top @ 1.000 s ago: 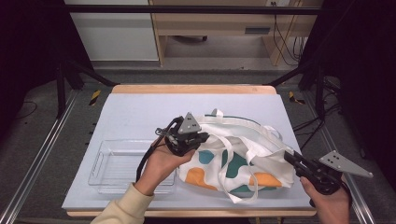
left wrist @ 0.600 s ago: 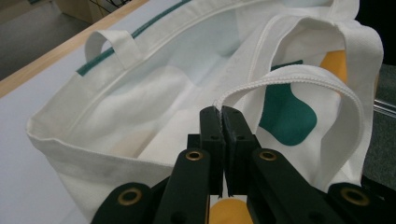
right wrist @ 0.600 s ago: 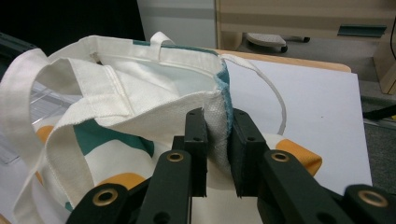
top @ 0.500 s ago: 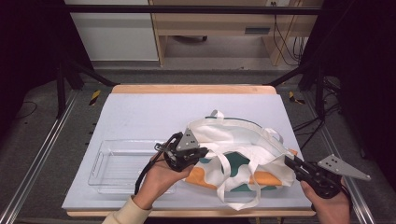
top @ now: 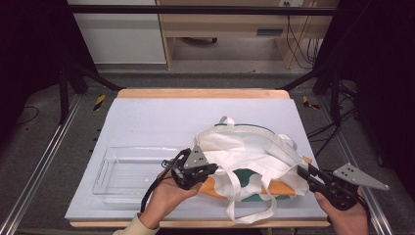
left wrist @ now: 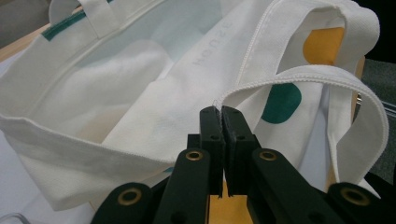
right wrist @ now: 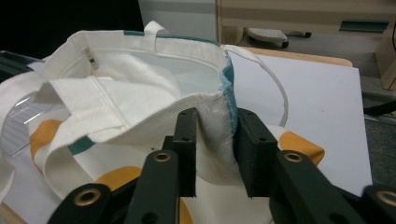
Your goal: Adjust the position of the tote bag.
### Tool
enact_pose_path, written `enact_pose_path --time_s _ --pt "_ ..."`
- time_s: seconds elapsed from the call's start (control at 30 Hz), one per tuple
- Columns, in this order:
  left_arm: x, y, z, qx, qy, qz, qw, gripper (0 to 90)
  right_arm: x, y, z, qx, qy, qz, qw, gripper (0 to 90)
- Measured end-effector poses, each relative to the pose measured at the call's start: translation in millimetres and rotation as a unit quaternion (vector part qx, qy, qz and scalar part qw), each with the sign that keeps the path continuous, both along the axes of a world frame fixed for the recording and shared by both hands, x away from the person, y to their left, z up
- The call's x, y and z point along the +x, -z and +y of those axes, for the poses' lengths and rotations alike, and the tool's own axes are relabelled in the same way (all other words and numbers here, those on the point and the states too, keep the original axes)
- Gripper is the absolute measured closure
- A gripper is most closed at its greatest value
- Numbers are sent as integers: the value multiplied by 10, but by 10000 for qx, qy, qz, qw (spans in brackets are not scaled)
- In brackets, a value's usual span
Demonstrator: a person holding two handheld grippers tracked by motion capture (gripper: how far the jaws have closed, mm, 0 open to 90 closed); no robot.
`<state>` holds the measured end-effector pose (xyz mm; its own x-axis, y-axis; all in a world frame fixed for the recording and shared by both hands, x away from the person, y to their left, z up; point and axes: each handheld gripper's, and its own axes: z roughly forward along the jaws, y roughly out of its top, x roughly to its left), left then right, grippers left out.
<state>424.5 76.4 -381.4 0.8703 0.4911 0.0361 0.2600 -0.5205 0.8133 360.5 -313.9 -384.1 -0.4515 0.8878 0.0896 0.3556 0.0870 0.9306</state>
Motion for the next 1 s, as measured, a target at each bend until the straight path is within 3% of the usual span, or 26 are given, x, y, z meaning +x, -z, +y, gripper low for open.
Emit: enact_pose_path --time_s 0.23,0.43,0.6,0.73,0.9,1.0 --pt "-53 85 28 -51 9 71 10000 883 13 -105 45 17 39 -139 9999 414" --pt "-78 113 24 2 29 75 10000 883 16 -209 84 17 -27 -171 9998 304" --pt "-132 162 24 56 73 106 9999 882 49 -314 131 -117 -74 -174 9998 269" --pt "-171 208 26 119 97 131 9998 882 130 -504 191 -317 -263 -145 9990 243" --pt "-207 252 28 173 138 154 9996 882 357 -740 302 -770 -547 -48 9955 292" --pt "-227 260 41 171 149 168 9996 882 552 -831 367 -884 -736 44 9934 341"
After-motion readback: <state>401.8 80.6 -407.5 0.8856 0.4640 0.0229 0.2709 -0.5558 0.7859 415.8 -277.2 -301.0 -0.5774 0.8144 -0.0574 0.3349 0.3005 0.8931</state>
